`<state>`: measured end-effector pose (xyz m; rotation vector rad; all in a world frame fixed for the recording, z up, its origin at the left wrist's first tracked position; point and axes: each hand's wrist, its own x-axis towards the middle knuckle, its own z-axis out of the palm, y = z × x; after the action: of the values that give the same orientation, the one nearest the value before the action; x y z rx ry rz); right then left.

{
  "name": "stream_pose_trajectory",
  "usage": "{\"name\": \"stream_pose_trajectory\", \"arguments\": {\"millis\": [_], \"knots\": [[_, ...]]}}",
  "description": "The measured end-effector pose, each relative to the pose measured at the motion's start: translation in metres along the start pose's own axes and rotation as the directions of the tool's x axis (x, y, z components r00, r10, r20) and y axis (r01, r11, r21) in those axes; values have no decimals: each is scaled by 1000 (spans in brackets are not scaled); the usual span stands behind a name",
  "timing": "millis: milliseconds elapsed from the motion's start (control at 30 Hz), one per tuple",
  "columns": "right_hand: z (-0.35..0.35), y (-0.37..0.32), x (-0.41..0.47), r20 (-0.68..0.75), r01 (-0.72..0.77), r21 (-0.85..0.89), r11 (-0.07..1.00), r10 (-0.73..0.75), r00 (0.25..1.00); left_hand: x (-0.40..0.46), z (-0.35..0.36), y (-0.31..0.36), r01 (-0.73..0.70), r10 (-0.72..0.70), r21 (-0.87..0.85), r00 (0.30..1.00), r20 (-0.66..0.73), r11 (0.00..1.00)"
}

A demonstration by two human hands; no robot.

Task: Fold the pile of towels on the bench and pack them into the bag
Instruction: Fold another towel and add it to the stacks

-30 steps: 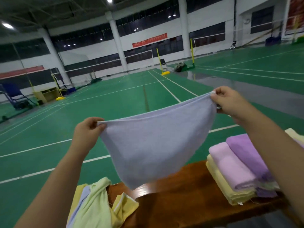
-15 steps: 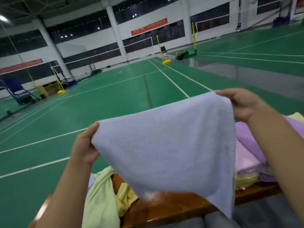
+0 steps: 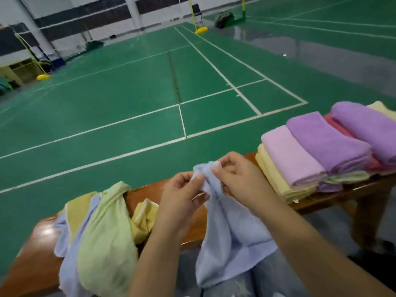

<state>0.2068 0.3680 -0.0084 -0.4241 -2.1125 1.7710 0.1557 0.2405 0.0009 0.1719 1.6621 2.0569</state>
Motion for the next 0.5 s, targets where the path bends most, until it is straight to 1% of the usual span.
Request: {"name": "stream_pose_trajectory", "arguments": {"millis": [100,233,367,500], "knots": [[0,-2,-5,56,56,-28,998,-54,997,-4,3,-1,-53,53,41,999,3,998],[-1,-2,-9,52,118,-68,991,-115,992,-8,6,-2,-97,95,75,995,27,993],[-1,-3,-14,51,137,-81,987,-133,990,-9,9,-1,-96,96,80,995,2,992],[1,-2,-20,24,199,-196,960,-198,980,-12,9,-1,-129,133,105,991,-27,986]]}}
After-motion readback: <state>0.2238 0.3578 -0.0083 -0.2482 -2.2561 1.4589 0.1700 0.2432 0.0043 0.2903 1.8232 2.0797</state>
